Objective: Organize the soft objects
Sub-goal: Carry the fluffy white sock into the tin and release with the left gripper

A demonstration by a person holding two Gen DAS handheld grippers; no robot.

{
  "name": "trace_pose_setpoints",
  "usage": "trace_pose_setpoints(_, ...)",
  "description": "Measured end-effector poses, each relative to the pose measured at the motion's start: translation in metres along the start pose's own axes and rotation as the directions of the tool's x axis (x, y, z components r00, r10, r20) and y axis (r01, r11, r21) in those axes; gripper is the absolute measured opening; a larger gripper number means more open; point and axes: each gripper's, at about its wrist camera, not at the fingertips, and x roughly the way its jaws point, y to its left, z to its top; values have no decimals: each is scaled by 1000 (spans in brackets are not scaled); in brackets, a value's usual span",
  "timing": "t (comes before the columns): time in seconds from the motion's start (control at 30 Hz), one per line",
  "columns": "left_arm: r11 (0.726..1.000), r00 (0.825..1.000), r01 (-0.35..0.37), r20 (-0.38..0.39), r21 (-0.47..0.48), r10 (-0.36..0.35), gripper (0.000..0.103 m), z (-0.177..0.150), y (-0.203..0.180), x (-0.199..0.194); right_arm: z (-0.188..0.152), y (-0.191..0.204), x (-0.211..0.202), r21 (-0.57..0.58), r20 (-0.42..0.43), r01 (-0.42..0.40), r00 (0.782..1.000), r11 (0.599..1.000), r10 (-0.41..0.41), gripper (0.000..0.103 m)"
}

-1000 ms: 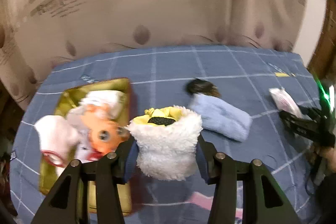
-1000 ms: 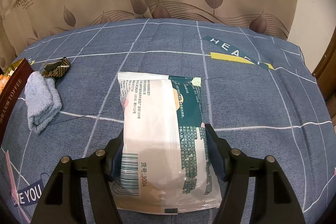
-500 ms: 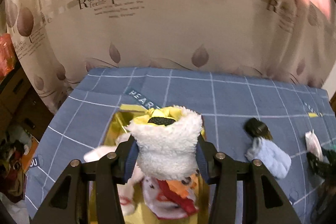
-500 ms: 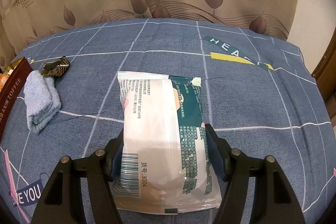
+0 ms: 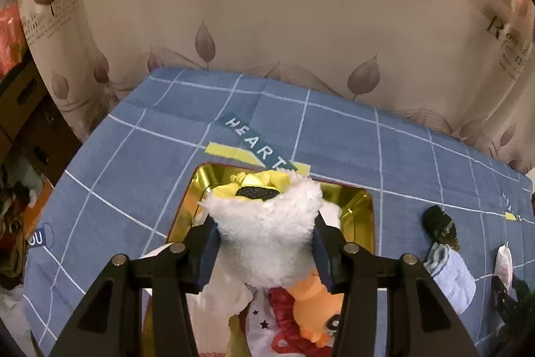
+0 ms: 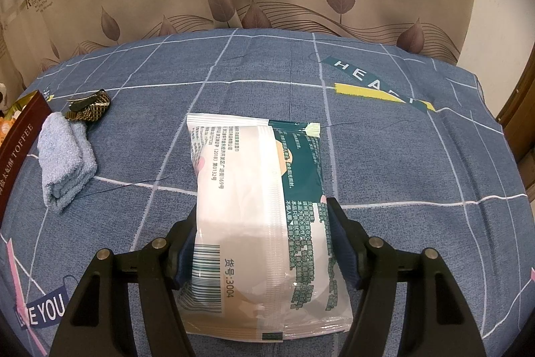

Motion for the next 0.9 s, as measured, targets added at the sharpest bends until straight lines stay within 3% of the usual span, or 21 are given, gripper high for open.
trace_pose_setpoints(0.27,999,998,-24,-60,-26,23,53,-5,10,22,1,1,0,0,-1,1,1000,1000,-1,65)
trace_pose_setpoints(0.5,999,996,-34,-84,9,35,66,-7,6,28,1,1,0,0,-1,2,1000,1000,-2,65)
trace_pose_setpoints(0.9,1000,1000,-8,-8,24,8,68,-6,2,-8,1,0,0,0,-4,6,1000,1000,-6,65)
